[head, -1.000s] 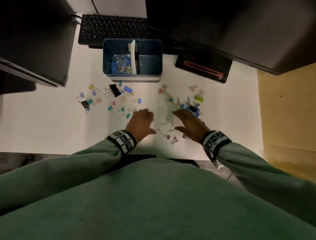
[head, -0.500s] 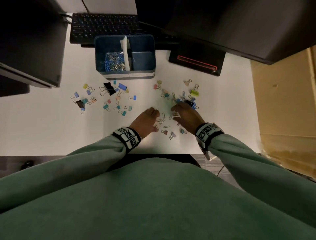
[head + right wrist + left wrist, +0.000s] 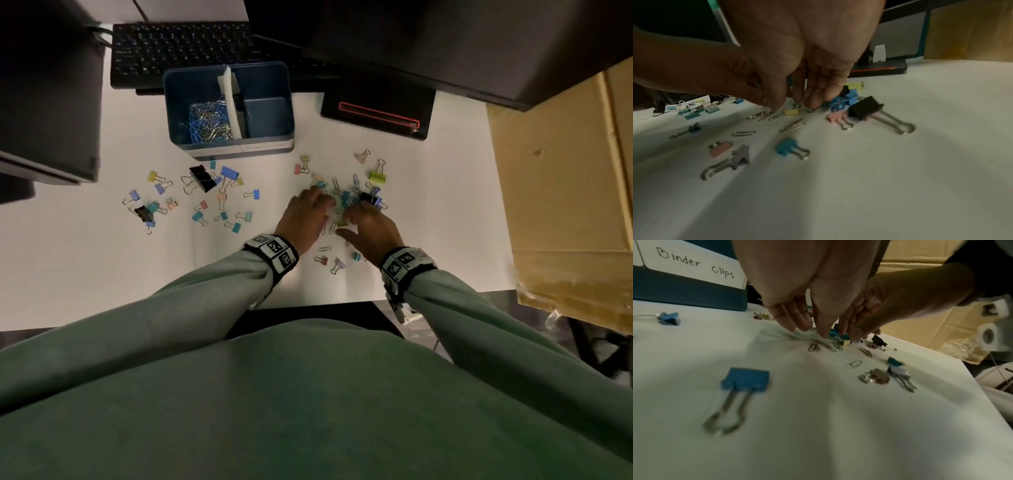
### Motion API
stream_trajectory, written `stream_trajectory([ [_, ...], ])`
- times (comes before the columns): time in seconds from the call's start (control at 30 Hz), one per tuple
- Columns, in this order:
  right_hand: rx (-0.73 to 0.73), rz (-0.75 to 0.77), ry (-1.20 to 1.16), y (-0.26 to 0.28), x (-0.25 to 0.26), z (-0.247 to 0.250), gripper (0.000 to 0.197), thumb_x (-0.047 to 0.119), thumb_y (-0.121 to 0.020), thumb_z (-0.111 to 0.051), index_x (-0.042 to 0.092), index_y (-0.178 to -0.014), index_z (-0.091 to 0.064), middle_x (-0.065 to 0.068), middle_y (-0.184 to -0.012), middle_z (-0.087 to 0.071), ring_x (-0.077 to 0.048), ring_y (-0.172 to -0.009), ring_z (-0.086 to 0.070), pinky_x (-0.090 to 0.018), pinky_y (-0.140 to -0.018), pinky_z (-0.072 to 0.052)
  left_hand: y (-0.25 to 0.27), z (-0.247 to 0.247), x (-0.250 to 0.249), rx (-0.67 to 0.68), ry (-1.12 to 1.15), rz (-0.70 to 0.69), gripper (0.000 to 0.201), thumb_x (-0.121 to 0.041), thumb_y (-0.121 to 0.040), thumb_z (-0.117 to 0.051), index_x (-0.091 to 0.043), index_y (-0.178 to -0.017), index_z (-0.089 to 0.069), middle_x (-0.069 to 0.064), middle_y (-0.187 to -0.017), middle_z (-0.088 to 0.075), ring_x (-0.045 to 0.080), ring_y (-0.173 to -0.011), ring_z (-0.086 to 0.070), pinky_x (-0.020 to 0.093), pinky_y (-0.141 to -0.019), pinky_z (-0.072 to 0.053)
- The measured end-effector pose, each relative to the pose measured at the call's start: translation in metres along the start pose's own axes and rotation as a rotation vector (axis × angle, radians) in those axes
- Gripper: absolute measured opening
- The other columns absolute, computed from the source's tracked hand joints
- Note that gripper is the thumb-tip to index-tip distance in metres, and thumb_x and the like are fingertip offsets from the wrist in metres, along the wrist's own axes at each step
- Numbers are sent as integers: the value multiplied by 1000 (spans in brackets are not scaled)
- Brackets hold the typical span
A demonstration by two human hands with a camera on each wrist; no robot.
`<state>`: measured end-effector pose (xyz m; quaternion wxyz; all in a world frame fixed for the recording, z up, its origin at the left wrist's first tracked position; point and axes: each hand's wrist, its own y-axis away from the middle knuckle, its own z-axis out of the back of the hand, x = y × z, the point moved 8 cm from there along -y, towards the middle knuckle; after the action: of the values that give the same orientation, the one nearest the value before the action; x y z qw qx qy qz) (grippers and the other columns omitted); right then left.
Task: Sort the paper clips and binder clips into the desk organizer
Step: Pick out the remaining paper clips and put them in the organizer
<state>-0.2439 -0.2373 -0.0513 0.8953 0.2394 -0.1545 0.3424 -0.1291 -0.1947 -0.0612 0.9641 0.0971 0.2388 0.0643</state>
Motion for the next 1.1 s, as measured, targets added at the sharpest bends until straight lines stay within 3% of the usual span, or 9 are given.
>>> stream_trajectory([
  [0.27,-88,-124,-144,-11,-6,5,12,10,-83,-60,8,-94,-63,-10,-106,-62,-26,-91,-61,-27,-76,-49,-12,17,2,-38,-231,-78,37,-20,-87,-59,-22,-124,-60,11,-112,-57,34,-101,-53,41,-82,-43],
  [0.4,-205,-187,-182,-10,-35,35,14,18,-87,-62,5,-94,-63,-13,-98,-61,-27,-79,-59,-32,-69,-50,12,15,19,-64,-288,-150,38,-16,-77,-70,-22,-115,-66,9,-97,-61,30,-87,-56,37,-72,-43],
  [0.47,-219,-252,-159,-10,-50,45,16,18,-87,-59,8,-100,-60,-10,-104,-56,-27,-85,-59,-32,-67,-49,23,16,25,-79,-273,-165,31,-16,-77,-70,-19,-109,-69,9,-97,-61,31,-87,-57,37,-72,-43],
  [0.57,-191,-174,-65,-13,-40,46,22,23,-88,-60,11,-107,-57,-8,-113,-53,-26,-94,-57,-37,-71,-53,20,21,26,-85,-194,-99,25,-26,-84,-62,-15,-105,-68,11,-101,-62,31,-90,-57,40,-77,-42],
  [0.7,-96,-54,-4,-21,-5,19,27,34,-89,-62,14,-107,-57,-6,-112,-58,-22,-93,-58,-29,-71,-47,-3,11,11,40,-180,-84,23,-30,-81,-65,-12,-95,-65,12,-97,-61,33,-90,-57,40,-78,-38],
  [0.8,-20,-72,20,-28,2,0,30,28,-87,-64,9,-110,-59,-9,-115,-59,-27,-100,-60,-36,-75,-54,-11,2,12,90,-163,-59,18,-26,-83,-66,-10,-92,-64,13,-97,-60,34,-89,-56,39,-76,-38],
  [0.9,-21,-111,31,-29,-4,4,27,19,-88,-58,6,-112,-59,-12,-115,-59,-32,-99,-62,-39,-76,-56,-14,-1,19,116,-71,2,16,-28,-88,-61,-13,-95,-60,7,-99,-61,28,-93,-57,37,-83,-39],
  [1.0,-46,-143,63,-24,-20,20,29,18,-87,-56,10,-115,-58,-10,-117,-59,-31,-99,-62,-40,-78,-56,-14,13,37,40,83,93,12,-24,-88,-63,-14,-91,-59,3,-90,-69,24,-84,-64,41,-86,-48],
  [1.1,-99,-181,88,-22,-36,40,27,18,-83,-57,9,-109,-57,-11,-111,-57,-31,-96,-59,-36,-72,-52,-17,39,65,-112,79,169,12,-22,-89,-63,-16,-99,-61,3,-94,-71,24,-85,-65,42,-86,-48],
])
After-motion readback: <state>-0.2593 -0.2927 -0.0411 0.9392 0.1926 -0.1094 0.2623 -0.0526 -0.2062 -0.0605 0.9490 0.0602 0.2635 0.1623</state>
